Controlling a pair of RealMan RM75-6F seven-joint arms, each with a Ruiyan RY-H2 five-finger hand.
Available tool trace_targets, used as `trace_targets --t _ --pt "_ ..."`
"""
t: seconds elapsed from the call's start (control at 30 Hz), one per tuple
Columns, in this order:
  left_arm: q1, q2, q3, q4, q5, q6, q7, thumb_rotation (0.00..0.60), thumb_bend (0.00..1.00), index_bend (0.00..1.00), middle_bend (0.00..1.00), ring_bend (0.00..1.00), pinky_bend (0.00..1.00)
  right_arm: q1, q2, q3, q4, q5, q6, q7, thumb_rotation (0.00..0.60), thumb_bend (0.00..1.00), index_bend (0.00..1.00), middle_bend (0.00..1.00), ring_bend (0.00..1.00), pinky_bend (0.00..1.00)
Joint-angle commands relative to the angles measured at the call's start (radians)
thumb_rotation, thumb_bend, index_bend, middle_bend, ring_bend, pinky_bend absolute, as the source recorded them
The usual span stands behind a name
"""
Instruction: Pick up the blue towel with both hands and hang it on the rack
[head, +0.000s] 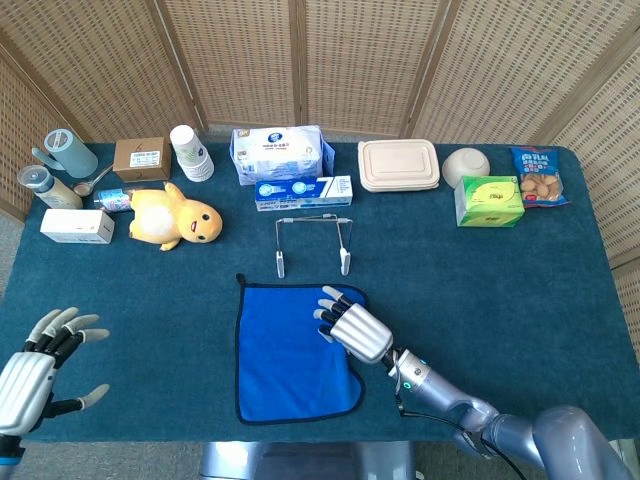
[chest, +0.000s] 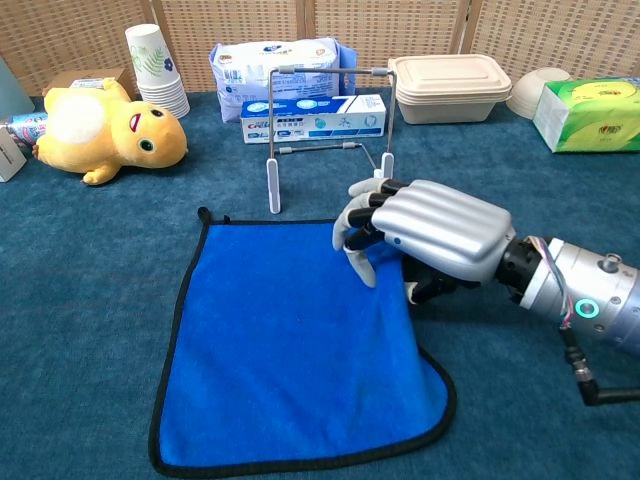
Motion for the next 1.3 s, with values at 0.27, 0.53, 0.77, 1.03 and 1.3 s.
trace_targets --t 0.27,0.53,0.77,1.03,1.3 --pt "-0.123 -0.091 -0.022 0.131 0.120 -0.138 0.184 0.600 0.22 0.32 0.24 0.14 0.08 -0.017 0.004 -0.012 -0.006 -0.001 0.020 0.011 0.600 0.41 0.69 0.35 0.24 0.14" --pt "-0.241 -0.211 -0.025 0.315 0.233 -0.199 0.144 0.600 0.22 0.33 0.23 0.09 0.02 -0.022 0.015 -0.005 -0.030 0.006 0.024 -0.001 0.600 0.41 0.68 0.35 0.24 0.14" --pt "-0.331 -0.302 -0.028 0.453 0.280 -0.228 0.095 0.600 0.22 0.34 0.21 0.08 0.02 -0.023 0.022 -0.001 -0.043 0.010 0.021 -0.010 0.600 0.41 0.68 0.35 0.24 0.14" --pt "-0.408 -0.369 -0.036 0.550 0.274 -0.262 0.082 0.600 0.23 0.34 0.21 0.08 0.02 -0.025 0.020 0.000 -0.038 0.016 0.013 -0.007 0.600 0.41 0.68 0.35 0.24 0.15" --pt "-0.446 -0.403 -0.032 0.590 0.260 -0.284 0.085 0.600 0.23 0.33 0.20 0.08 0.02 -0.024 0.017 0.004 -0.029 0.020 0.011 -0.003 0.600 0.41 0.68 0.35 0.24 0.15"
